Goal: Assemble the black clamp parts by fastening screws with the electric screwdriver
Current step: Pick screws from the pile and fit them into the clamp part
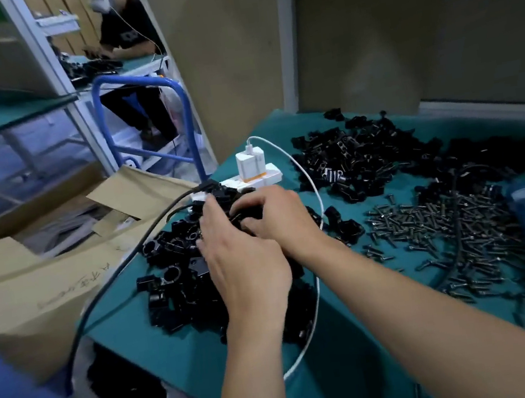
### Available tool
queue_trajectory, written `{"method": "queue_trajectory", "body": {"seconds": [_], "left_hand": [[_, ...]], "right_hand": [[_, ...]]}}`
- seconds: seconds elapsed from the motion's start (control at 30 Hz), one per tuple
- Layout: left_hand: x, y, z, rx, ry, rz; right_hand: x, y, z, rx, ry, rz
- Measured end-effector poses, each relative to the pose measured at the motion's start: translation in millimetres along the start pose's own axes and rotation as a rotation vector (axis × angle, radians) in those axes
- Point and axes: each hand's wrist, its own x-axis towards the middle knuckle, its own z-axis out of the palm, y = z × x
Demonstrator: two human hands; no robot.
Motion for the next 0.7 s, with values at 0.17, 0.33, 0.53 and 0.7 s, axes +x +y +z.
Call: {"method": "queue_trajectory", "body": {"seconds": [0.17, 0.33, 0.53, 0.7], "left_hand": [[12.4, -18.1, 3.1, 0.279, -0.064, 0.094], [-8.9, 2.8, 30.6, 0.170, 0.105, 0.322], [-55.3, 42.5, 130.0, -0.088, -0.282, 0.475], [-59.6, 45.9, 187.4, -0.138, -0.534, 0.348]], "right_hand": [[-3.1, 11.3, -4.8, -0.121, -0.015, -0.008], [-14.9, 41.4, -64.4, -0.104, 0.235, 0.156], [-18.5, 123.7, -131.0, -0.279, 0.239, 0.452], [-9.8, 171.3, -155.9, -0.491, 0.127, 0.519]]}}
